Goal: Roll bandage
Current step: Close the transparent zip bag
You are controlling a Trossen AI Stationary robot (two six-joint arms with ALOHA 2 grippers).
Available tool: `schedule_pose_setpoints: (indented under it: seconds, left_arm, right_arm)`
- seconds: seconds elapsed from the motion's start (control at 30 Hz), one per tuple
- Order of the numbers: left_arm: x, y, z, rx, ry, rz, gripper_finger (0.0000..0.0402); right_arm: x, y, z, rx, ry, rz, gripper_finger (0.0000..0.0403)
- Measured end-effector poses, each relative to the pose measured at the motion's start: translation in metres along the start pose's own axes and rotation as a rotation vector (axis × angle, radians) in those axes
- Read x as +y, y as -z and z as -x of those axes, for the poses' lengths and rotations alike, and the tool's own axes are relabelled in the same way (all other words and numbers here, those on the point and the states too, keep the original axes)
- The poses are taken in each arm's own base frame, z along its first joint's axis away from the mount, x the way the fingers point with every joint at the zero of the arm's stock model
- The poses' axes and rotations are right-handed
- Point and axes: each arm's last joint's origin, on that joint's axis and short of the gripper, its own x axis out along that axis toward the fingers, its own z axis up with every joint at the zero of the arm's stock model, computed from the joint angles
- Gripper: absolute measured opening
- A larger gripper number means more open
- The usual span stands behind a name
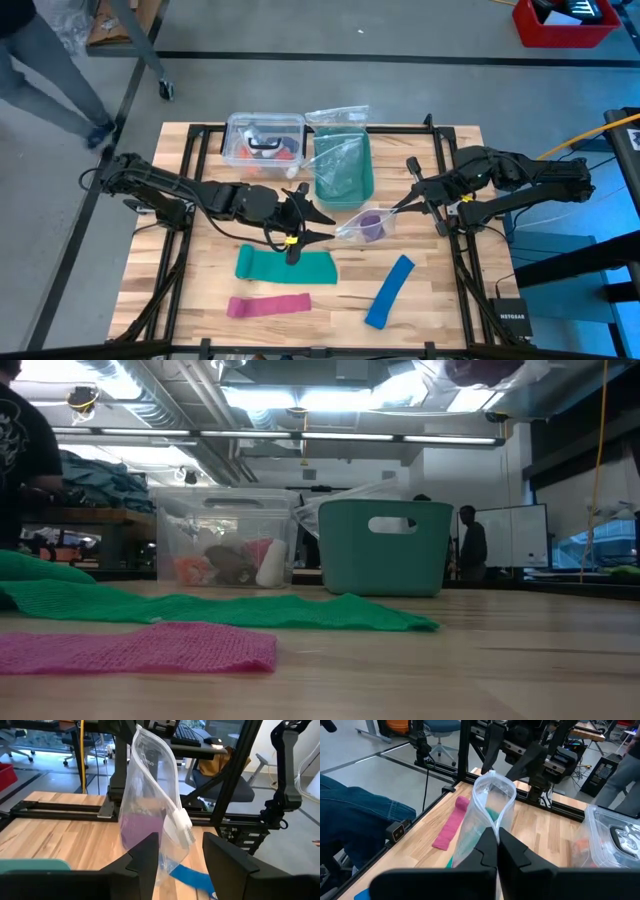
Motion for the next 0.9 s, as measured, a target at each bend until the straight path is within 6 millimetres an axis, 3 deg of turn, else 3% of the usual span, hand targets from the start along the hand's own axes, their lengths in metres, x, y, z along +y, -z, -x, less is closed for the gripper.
schedule_pose_setpoints:
  seconds: [0.9]
  left_arm:
    - [-0.0001,0.0004,0.0000,0.004,0.000,-0.001,0.0014]
  right_arm:
    - [-0.0017,0.0014,-0.0072,0.019,-0.003,-0.005,0.0000]
